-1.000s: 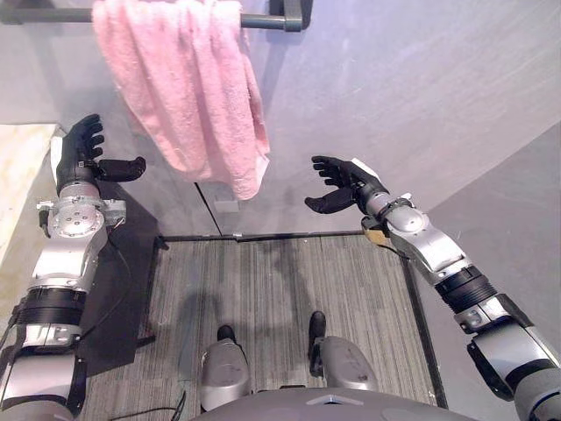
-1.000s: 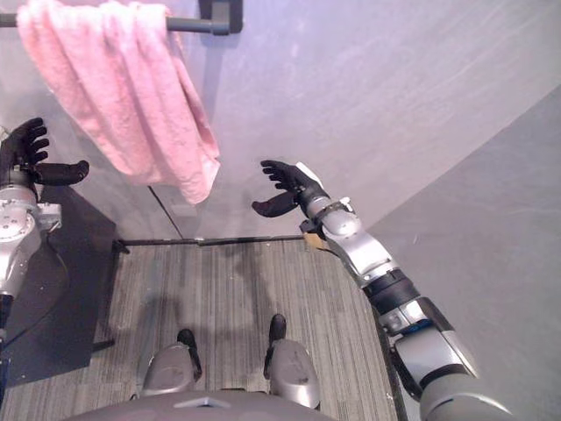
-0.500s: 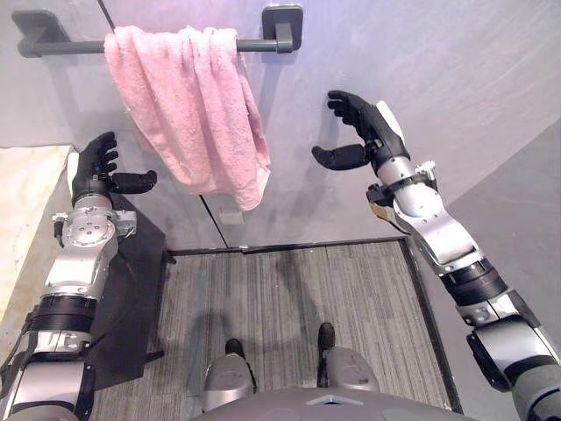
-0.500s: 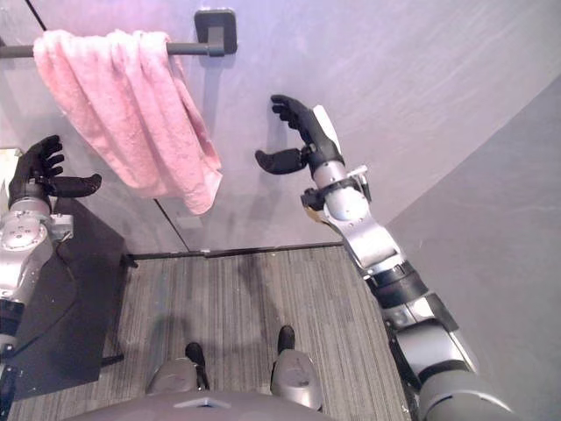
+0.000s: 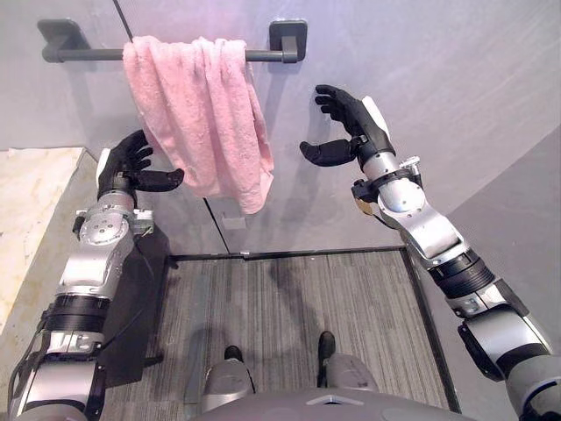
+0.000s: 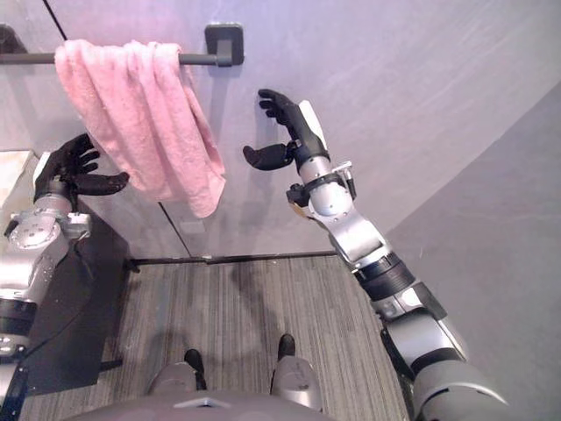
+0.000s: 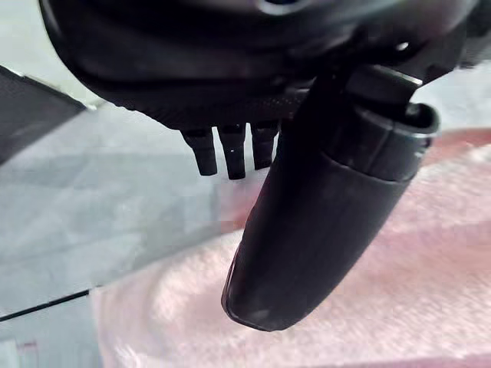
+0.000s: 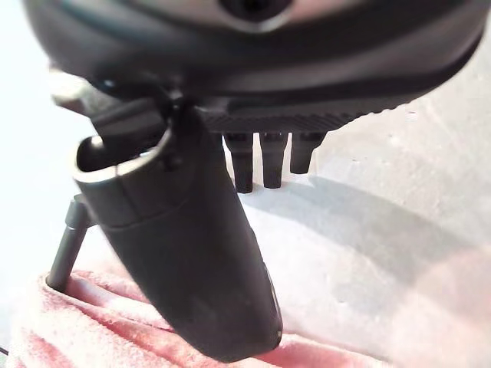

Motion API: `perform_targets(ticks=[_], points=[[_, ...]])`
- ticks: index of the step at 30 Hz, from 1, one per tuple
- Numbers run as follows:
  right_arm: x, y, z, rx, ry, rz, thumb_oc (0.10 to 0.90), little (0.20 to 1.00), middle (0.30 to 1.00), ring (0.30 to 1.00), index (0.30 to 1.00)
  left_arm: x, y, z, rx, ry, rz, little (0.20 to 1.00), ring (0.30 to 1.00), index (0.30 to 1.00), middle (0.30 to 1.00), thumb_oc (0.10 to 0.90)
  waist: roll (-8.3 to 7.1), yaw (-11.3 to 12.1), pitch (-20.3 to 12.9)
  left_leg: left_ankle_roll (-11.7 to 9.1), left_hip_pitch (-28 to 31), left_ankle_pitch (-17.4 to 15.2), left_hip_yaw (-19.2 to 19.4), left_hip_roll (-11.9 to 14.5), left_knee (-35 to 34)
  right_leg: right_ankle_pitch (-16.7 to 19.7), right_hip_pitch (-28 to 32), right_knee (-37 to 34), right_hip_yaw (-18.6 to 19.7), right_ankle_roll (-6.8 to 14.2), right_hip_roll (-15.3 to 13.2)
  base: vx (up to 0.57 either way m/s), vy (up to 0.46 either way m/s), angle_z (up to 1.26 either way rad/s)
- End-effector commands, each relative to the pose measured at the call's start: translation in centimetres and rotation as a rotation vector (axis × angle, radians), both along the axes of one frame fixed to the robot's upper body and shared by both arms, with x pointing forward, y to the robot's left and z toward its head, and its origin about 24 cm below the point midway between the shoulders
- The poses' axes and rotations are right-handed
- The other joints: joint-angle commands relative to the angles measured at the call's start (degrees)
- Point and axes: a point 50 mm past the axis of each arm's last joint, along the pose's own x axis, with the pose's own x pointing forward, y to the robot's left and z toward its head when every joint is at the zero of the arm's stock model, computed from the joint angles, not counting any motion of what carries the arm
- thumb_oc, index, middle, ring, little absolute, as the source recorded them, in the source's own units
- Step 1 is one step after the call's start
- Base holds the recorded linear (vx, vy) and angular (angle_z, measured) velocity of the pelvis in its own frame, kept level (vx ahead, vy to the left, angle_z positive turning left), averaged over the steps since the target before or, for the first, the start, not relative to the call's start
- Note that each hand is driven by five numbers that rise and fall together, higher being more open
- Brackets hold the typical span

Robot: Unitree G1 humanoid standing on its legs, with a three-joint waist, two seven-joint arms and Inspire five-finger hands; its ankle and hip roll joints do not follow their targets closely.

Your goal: Organize the bathroom.

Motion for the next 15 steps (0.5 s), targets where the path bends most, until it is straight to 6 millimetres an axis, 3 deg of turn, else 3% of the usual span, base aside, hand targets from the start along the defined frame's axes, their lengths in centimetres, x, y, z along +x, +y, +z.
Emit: perform_targets(ticks=[1,8,15], points=[[-0.1,4.2,5.9,0.114,-0.194,0.180,0.800,0.900,0.900,0.900,0.900,0.9,-4.9,8.5,0.101,-0.381,-0.245,0.900,0.900,0.900,0.900,0.800,1.73,0.37,-8.22,2.29,3.91,-3.86,-2.49,-0.56,-1.69,-5.03,-1.83,1.84,3.62,4.90,-1.88,0.00,0.000,0.00],[-0.1,5.8,5.1,0.165,-0.108,0.256,0.800,0.900,0.900,0.900,0.900,0.7,-4.9,10.3,0.147,-0.443,-0.235,0.900,0.900,0.900,0.900,0.800,1.93,0.78,-8.77,2.16,4.18,-3.40,-2.20,-0.36,-2.44,-4.83,-1.46,1.42,3.16,5.02,-2.27,-0.01,0.014,0.05],[-0.4,7.4,4.9,0.170,-0.098,0.299,0.800,0.900,0.900,0.900,0.900,0.7,-4.7,10.6,0.137,-0.457,-0.216,0.900,0.900,0.900,0.900,0.800,1.80,1.33,-9.14,2.19,4.37,-3.44,-1.99,-0.38,-2.58,-4.60,-1.22,1.07,2.55,5.25,-2.72,0.00,0.002,0.01]])
